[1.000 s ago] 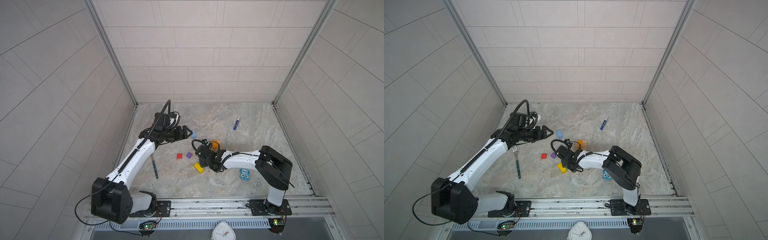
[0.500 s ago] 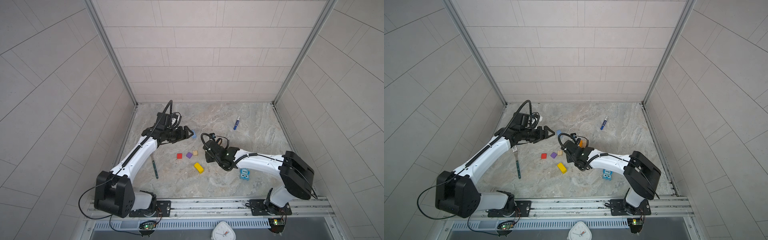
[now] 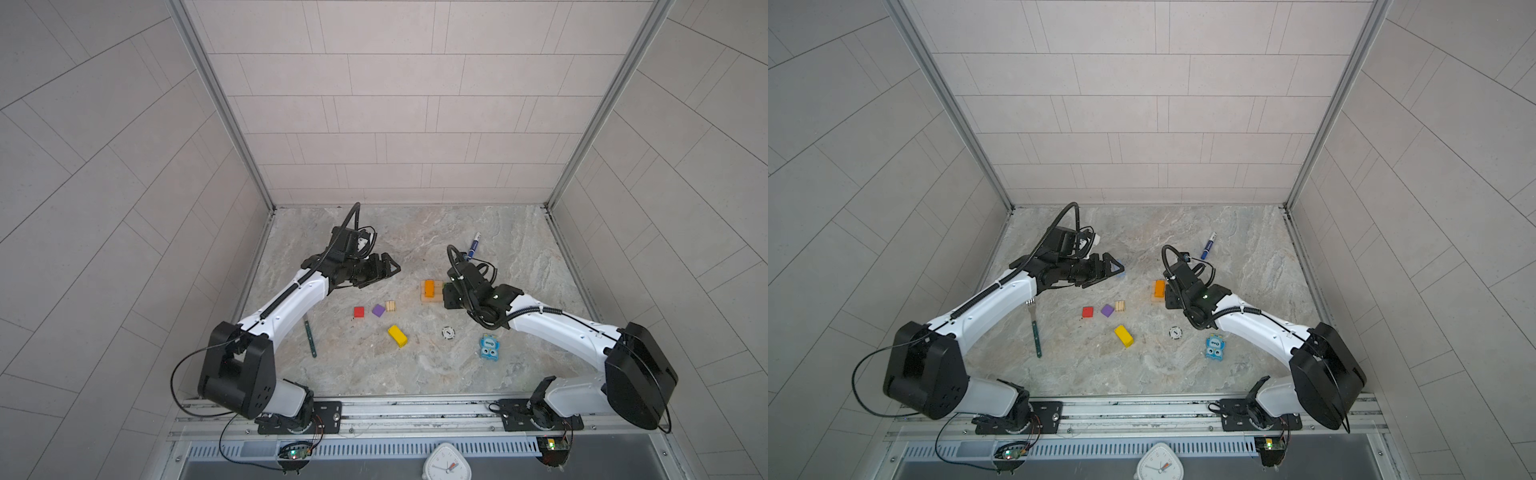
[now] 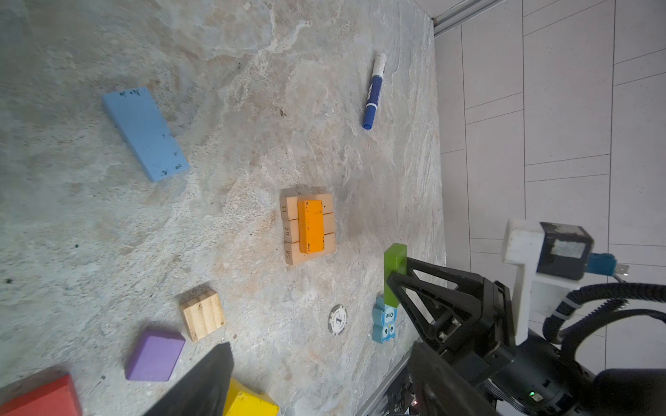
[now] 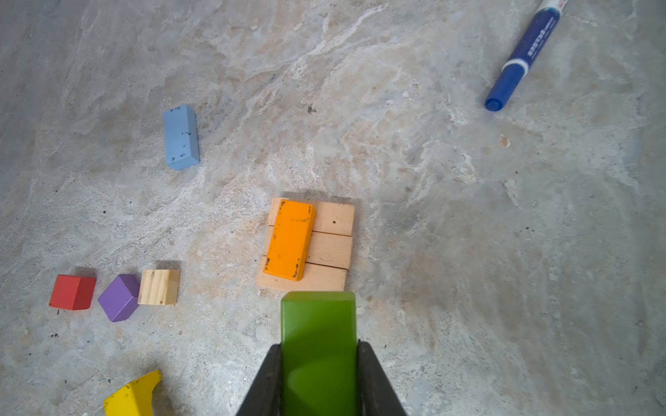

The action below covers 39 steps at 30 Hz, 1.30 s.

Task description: Build the wood block tower

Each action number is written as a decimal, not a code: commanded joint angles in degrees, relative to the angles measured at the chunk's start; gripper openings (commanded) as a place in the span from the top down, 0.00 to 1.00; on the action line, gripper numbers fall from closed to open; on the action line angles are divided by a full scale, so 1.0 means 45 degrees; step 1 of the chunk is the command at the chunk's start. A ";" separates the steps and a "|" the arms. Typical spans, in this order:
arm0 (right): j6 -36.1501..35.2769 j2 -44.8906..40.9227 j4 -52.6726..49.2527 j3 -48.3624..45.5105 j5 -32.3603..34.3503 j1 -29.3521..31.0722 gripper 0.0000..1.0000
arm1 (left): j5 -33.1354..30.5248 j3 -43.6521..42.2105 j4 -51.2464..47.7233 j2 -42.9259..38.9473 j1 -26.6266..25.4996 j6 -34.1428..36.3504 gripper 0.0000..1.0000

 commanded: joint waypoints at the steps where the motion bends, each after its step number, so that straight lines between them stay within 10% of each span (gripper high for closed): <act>1: -0.0598 0.0042 0.0217 -0.0057 -0.1166 -0.0594 0.75 | 0.0225 -0.0385 0.1520 0.0574 -0.0244 -0.0623 0.16; 13: -0.0263 0.2000 0.1798 0.0182 -0.3555 -0.2008 0.75 | 0.0900 -0.0448 0.4072 0.2350 -0.0597 -0.1646 0.17; 39: 0.1010 0.3629 0.4288 0.0224 -0.3997 -0.2256 0.75 | 0.0456 -0.0845 0.2872 0.1656 -0.0622 -0.0630 0.17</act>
